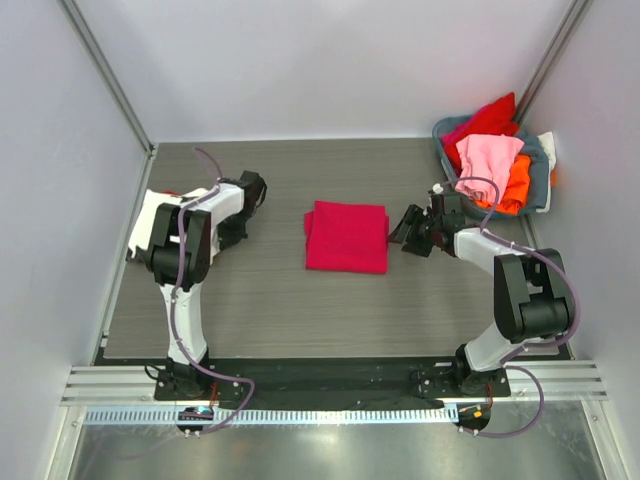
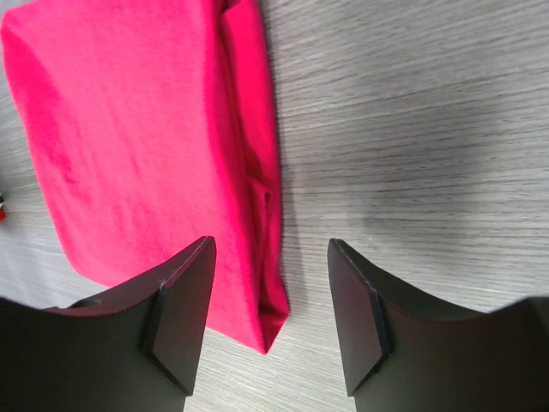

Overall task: Fold and stack the t-shirts
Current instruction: Fold the tshirt

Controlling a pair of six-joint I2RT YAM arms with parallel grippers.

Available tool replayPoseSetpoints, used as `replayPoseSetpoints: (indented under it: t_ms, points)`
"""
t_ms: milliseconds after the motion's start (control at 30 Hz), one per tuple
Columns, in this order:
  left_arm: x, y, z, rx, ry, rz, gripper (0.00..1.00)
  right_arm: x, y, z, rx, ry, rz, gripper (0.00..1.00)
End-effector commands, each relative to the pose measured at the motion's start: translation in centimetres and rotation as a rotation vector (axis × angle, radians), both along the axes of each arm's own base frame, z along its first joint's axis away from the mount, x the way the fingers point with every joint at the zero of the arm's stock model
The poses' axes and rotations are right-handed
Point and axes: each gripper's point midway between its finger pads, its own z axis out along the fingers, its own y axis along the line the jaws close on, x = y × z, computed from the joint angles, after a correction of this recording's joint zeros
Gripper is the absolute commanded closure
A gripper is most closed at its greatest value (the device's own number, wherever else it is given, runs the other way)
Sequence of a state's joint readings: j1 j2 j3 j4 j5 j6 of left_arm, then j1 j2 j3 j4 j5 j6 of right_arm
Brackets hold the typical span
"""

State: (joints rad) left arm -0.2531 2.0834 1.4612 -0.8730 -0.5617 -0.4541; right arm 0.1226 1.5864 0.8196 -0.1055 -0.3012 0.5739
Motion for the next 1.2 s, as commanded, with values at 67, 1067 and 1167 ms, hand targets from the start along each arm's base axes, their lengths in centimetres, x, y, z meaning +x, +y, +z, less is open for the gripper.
replayPoseSetpoints:
  t_ms: [67, 1067, 1167]
  points:
    - [0.1, -1.0, -1.8, -0.089, 0.060, 0.000, 1.00, 0.3, -0.2, 1.7, -0.003, -0.053, -0.014, 0.41]
    - [1.2, -13.5, 4.9, -0.675, -0.265, -0.094, 0.41, 1.4, -0.4, 1.2, -0.037, -0.028, -0.009, 0.27]
    - [2.2, -15.9, 6.4, -0.810, -0.334, -0.093, 0.26, 2.5, -0.3, 0.9, -0.038, -0.026, -0.012, 0.24]
